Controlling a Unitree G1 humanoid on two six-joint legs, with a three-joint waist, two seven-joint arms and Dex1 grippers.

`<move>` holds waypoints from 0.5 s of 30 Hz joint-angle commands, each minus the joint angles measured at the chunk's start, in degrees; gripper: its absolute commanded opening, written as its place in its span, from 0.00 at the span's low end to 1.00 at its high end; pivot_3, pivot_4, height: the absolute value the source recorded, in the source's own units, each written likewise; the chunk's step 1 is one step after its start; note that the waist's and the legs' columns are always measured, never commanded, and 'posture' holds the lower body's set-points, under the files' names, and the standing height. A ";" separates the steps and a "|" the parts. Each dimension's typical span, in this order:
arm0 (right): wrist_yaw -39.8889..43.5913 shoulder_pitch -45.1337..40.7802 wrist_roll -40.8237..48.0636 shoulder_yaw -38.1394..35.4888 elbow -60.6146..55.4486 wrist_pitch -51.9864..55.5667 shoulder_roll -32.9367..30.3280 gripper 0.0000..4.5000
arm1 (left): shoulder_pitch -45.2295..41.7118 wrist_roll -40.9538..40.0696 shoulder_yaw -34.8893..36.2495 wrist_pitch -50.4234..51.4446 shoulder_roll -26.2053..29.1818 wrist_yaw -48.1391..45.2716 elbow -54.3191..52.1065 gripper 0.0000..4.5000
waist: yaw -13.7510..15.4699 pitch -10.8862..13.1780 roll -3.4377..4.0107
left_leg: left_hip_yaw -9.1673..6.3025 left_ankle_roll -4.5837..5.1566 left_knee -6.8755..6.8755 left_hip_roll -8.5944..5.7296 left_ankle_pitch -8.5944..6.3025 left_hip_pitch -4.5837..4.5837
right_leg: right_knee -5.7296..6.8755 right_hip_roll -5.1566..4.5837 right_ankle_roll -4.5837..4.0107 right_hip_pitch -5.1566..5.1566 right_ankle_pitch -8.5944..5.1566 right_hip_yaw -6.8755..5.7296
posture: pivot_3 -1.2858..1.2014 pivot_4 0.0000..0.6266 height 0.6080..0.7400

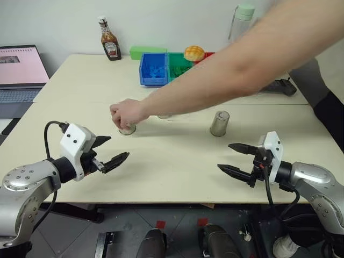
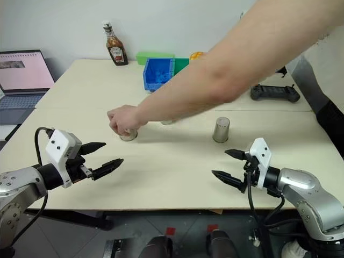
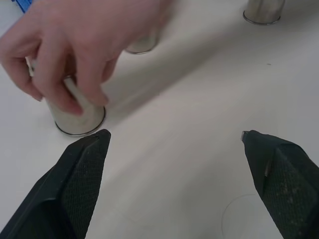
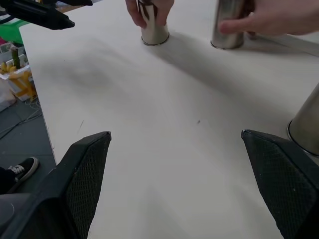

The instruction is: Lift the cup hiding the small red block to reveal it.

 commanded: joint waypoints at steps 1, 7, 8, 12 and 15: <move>0.04 0.12 -0.19 -0.69 -1.78 -1.38 -0.38 0.99 | -0.73 0.25 -0.07 -0.20 1.02 0.02 -0.76 1.00 | 0.00 0.00 0.00 | 0.00 0.00 0.00 0.00 0.00 0.00 | 0.00 0.00 0.00 0.00 0.00 0.00 | 0.52 0.24 1.00; 0.12 -0.84 -0.37 0.06 -1.15 -1.87 0.17 0.99 | -0.61 0.22 0.19 -0.16 0.67 0.43 -0.83 1.00 | 0.00 0.00 0.00 | 0.00 0.00 0.00 0.00 0.00 0.00 | 0.00 0.00 -0.01 0.00 0.00 0.00 | 0.52 0.24 1.00; 0.05 -1.22 -0.37 0.24 -1.00 -1.90 0.36 0.99 | -0.51 0.25 0.38 -0.17 0.55 0.61 -0.84 1.00 | 0.00 0.00 0.00 | 0.00 0.00 0.00 0.00 0.00 0.00 | 0.00 0.00 -0.01 0.00 0.00 0.00 | 0.52 0.24 1.00; -0.26 -2.71 -0.21 1.24 -0.63 -1.61 1.23 0.99 | -0.14 0.43 1.32 -0.31 0.16 1.35 -0.12 1.00 | -0.02 0.00 0.00 | -0.01 0.00 0.00 0.00 0.00 0.00 | 0.00 0.00 0.00 0.00 0.00 -0.01 | 0.52 0.24 1.00; -0.56 -4.63 -0.27 3.02 -0.24 -1.30 2.44 0.99 | -0.73 0.15 1.92 -0.41 -0.54 2.41 1.04 1.00 | -0.05 0.00 0.00 | 0.00 0.00 0.00 0.00 0.00 0.00 | 0.00 0.00 -0.01 0.00 0.01 0.00 | 0.52 0.24 1.00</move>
